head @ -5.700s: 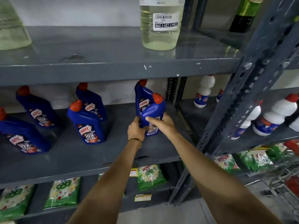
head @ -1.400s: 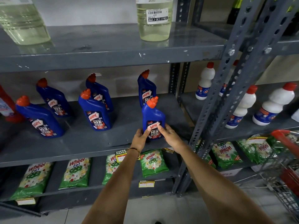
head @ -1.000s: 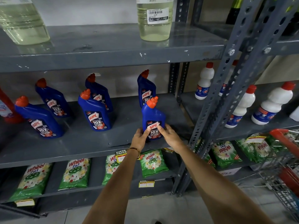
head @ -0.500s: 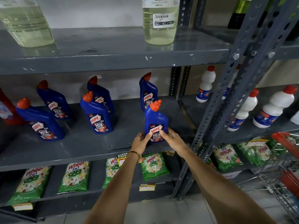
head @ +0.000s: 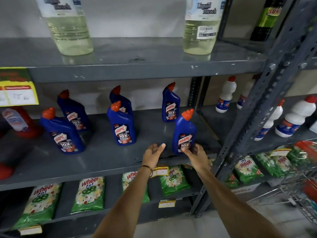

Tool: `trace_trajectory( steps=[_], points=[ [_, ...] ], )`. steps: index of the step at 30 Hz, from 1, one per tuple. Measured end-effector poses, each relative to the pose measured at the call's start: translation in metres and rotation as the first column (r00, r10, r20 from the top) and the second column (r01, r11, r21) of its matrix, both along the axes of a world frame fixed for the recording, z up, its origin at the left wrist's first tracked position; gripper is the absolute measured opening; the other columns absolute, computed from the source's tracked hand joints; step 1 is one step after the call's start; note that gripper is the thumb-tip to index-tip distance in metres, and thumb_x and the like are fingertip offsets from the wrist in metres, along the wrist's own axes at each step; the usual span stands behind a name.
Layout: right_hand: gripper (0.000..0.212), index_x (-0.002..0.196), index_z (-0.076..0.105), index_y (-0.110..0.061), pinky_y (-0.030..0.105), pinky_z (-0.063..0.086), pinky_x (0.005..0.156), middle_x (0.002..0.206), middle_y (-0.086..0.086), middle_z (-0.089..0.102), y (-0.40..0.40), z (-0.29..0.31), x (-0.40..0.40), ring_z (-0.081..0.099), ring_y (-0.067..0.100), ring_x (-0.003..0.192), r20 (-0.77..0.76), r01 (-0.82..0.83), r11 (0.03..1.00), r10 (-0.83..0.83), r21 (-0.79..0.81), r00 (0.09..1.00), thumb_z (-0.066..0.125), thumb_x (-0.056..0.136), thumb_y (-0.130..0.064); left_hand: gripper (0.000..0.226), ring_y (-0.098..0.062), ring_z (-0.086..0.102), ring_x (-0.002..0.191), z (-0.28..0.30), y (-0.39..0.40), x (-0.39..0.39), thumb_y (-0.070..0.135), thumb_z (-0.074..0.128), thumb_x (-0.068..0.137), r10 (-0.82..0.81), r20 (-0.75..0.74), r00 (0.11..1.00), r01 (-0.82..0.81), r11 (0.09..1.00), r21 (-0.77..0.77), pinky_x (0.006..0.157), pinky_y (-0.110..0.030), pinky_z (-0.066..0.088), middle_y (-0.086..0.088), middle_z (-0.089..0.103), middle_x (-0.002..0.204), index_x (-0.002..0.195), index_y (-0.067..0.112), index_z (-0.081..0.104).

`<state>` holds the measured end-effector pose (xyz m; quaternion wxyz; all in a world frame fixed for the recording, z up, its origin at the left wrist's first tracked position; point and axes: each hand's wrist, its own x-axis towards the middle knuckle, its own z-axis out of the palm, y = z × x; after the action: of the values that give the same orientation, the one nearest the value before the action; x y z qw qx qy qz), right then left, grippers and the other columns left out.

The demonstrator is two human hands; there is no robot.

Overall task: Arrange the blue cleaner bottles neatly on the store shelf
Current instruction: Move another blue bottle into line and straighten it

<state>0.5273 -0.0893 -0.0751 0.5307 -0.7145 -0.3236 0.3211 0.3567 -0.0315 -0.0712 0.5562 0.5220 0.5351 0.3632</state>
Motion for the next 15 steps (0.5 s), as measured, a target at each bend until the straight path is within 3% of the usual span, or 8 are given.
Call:
trace_trajectory(
  steps=[2,4,7,12,15],
  points=[
    [0.048,0.116,0.054,-0.005,0.031,0.042,0.079,0.108,0.013,0.066,-0.004,0.001,-0.029,0.060,0.028,0.100,0.035,0.162,0.987,-0.162,-0.009,0.986,0.072,0.078,-0.027,0.060,-0.021,0.050,0.122,0.001,-0.001,-0.027,0.043,0.062,0.080,0.002,-0.014,1.000,-0.002,1.000,-0.001,0.103,-0.030,0.037,-0.003,0.058,0.124,0.125,0.006,0.049],
    [0.045,0.113,0.053,-0.002,0.032,0.039,0.076,0.110,0.019,0.064,-0.006,0.002,-0.061,0.059,0.035,0.104,0.031,0.314,0.949,-0.313,-0.034,0.949,0.068,0.081,-0.029,0.065,-0.021,0.047,0.126,0.002,-0.001,-0.056,0.042,0.061,0.082,-0.022,-0.016,1.000,0.022,1.000,-0.015,0.106,-0.029,0.034,-0.007,0.052,0.134,0.131,0.004,0.044],
    [0.042,0.114,0.052,-0.002,0.036,0.039,0.079,0.115,0.020,0.062,-0.003,0.002,-0.112,0.057,0.034,0.101,-0.052,0.382,0.921,-0.386,-0.083,0.921,0.064,0.084,-0.029,0.064,-0.021,0.047,0.125,0.002,0.000,-0.102,0.043,0.060,0.082,-0.026,-0.045,0.999,0.026,1.000,-0.014,0.103,-0.027,0.034,-0.010,0.051,0.137,0.132,0.006,0.044],
    [0.049,0.119,0.052,0.000,0.033,0.039,0.087,0.124,0.019,0.059,0.031,0.007,-0.173,0.053,0.036,0.115,-0.019,0.204,0.971,-0.208,-0.128,0.978,0.059,0.086,-0.036,0.065,-0.025,0.046,0.126,0.009,0.015,-0.159,0.045,0.057,0.083,0.059,-0.091,0.994,-0.062,0.998,-0.027,0.103,-0.033,0.035,-0.010,0.050,0.137,0.133,0.007,0.042],
    [0.052,0.123,0.052,-0.002,0.032,0.038,0.088,0.128,0.017,0.058,0.055,0.011,-0.192,0.051,0.034,0.119,0.019,0.058,0.989,-0.056,-0.137,0.998,0.055,0.088,-0.040,0.058,-0.029,0.050,0.119,0.011,0.029,-0.174,0.050,0.054,0.083,0.076,-0.116,0.990,-0.081,0.996,-0.035,0.095,-0.036,0.038,-0.011,0.056,0.126,0.122,0.006,0.051]
  ],
)
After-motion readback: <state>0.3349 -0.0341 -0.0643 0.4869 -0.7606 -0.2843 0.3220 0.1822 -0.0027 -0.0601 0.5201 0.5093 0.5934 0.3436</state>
